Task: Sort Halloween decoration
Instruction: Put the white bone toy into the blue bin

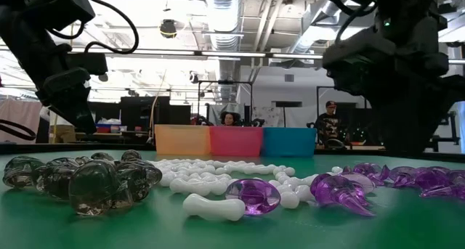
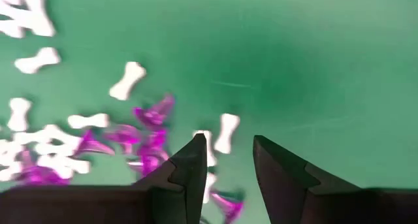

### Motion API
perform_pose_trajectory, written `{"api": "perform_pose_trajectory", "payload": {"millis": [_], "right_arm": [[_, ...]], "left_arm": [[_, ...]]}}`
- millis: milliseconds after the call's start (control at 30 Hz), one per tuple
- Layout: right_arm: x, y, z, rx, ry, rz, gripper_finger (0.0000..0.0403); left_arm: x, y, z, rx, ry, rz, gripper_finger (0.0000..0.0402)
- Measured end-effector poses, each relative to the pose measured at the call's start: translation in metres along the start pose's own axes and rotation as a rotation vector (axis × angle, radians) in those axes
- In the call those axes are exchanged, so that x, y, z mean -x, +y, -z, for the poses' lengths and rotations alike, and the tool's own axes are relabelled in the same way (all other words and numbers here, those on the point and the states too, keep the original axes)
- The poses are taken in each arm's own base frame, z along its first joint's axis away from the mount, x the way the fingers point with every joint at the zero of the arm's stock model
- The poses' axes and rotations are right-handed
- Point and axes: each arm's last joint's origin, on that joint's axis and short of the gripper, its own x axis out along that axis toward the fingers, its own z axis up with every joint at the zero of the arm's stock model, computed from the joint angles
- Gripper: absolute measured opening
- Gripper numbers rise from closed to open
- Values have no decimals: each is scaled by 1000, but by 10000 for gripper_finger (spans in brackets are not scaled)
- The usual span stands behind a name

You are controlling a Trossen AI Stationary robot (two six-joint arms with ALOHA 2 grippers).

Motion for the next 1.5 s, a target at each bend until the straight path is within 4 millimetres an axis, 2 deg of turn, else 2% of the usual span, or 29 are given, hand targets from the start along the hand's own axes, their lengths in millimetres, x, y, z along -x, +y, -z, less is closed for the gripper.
{"api": "perform_pose_trajectory", "payload": {"millis": [300,767,867,1100,1233,1500], "right_arm": [[0,0,0,8,-17,-2,155],[-31,6,3,32,64,41,151],[-32,5,2,27,70,46,132],[-30,3,2,36,73,60,53],[-31,3,2,36,74,63,21],[-25,5,2,41,73,57,30]], "left_arm": [[0,0,0,0,0,0,179],[0,0,0,3,-1,6,179],[0,0,0,3,-2,7,179],[0,0,-1,3,-5,3,179],[0,0,-1,3,-5,3,179],[0,0,-1,3,-6,3,179]]}}
